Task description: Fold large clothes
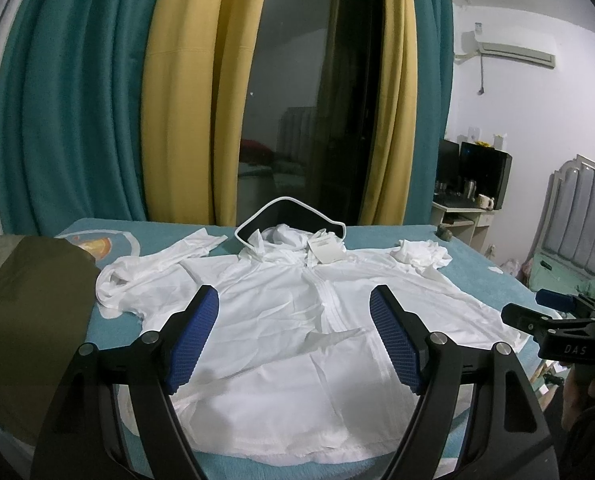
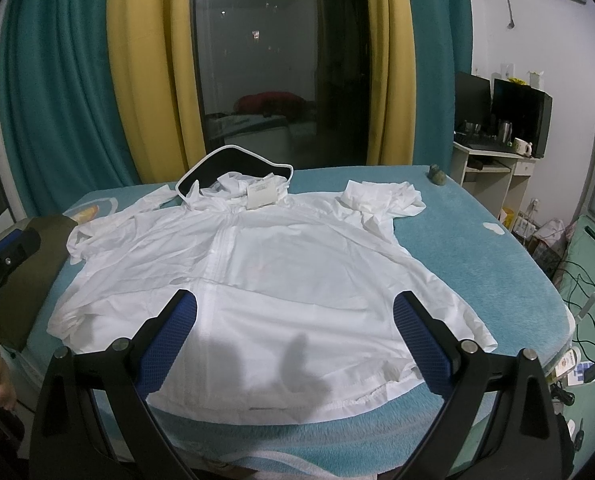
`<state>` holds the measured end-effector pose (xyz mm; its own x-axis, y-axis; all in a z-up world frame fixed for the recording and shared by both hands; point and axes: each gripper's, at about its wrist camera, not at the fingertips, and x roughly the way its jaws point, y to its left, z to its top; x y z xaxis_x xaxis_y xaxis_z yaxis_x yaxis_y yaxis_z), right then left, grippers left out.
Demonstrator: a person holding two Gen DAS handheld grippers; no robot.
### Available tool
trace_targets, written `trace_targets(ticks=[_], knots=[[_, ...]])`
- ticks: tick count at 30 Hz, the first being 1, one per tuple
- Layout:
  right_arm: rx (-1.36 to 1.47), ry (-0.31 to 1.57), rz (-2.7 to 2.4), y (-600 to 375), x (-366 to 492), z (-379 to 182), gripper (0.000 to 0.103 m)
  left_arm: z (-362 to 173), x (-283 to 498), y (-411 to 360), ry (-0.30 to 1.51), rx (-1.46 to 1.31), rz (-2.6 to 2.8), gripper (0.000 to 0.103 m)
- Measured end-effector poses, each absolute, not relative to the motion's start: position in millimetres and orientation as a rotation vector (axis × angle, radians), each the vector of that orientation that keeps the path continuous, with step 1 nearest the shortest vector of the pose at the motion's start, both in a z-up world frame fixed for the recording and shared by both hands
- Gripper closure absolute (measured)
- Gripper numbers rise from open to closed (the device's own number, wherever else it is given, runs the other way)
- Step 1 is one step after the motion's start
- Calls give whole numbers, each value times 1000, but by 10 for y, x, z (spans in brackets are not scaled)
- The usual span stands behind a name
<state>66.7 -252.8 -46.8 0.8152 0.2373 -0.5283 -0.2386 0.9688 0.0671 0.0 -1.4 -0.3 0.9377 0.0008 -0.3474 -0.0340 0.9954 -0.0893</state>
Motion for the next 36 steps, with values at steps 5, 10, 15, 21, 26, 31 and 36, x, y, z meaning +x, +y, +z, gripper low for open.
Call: trace_targets(ticks=[5, 10, 15, 21, 26, 31, 36], knots=[[0, 571, 229, -2674, 903, -484, 5, 9, 138, 37, 364, -85, 25, 22], [13, 595, 182, -2877, 1178, -493, 5, -45, 387, 144, 391, -94, 27, 22], [-32, 615, 151, -2996, 1520, -527, 5, -135, 702, 184, 440, -85, 17, 22], [-66, 652, 161, -3149, 2039, -556, 5, -214, 1102, 244, 478, -75, 41, 22], [-138, 688, 190, -3178, 2539, -657, 5, -293, 1439, 387, 529, -72, 84, 22], [-189, 736, 233, -3155, 3104, -775, 26, -404, 1711, 565, 572, -102, 124, 22], [-225, 798, 281, -3146, 3741, -946, 33, -494, 1846, 718, 595, -126, 162, 22]])
